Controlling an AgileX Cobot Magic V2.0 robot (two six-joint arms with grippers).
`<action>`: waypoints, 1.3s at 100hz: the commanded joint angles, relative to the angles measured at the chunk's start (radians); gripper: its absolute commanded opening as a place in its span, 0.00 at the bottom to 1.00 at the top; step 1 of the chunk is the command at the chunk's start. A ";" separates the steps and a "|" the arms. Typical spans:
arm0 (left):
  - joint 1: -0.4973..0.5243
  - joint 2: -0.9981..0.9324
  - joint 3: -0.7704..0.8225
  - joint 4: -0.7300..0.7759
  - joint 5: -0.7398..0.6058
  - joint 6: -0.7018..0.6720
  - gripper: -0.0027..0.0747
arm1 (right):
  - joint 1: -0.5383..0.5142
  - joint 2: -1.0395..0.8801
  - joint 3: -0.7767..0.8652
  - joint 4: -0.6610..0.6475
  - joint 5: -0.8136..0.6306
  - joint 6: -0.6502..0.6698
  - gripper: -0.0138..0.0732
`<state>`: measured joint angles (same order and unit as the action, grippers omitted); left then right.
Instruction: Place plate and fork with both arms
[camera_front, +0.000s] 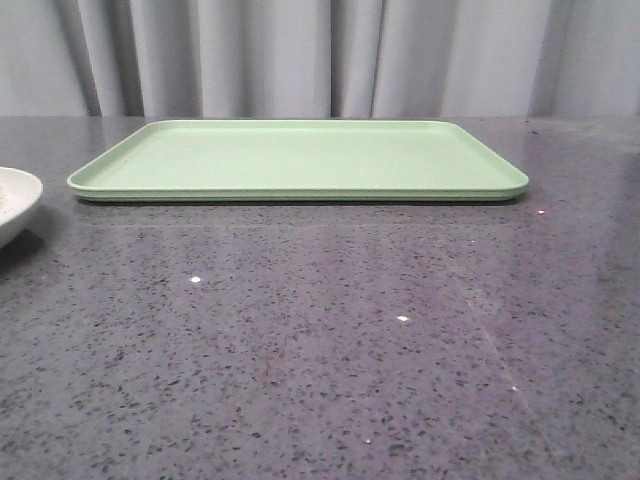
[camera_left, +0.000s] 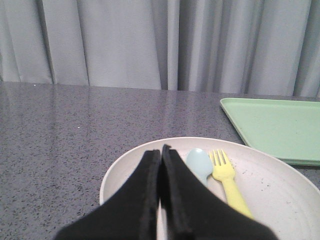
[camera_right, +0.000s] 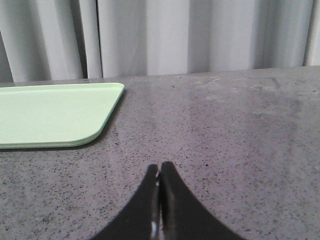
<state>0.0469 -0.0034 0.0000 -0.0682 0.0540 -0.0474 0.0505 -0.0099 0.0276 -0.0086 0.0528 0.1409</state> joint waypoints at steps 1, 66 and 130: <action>-0.004 -0.031 0.013 0.000 -0.080 -0.010 0.01 | -0.007 -0.025 -0.006 -0.004 -0.080 -0.010 0.08; -0.004 -0.031 0.013 0.000 -0.080 -0.010 0.01 | -0.007 -0.025 -0.006 -0.004 -0.083 -0.010 0.08; -0.004 -0.031 -0.022 0.000 -0.093 -0.010 0.01 | -0.007 -0.017 -0.047 0.019 -0.028 -0.009 0.08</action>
<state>0.0469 -0.0034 -0.0013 -0.0682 0.0347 -0.0474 0.0505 -0.0099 0.0276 0.0000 0.0453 0.1409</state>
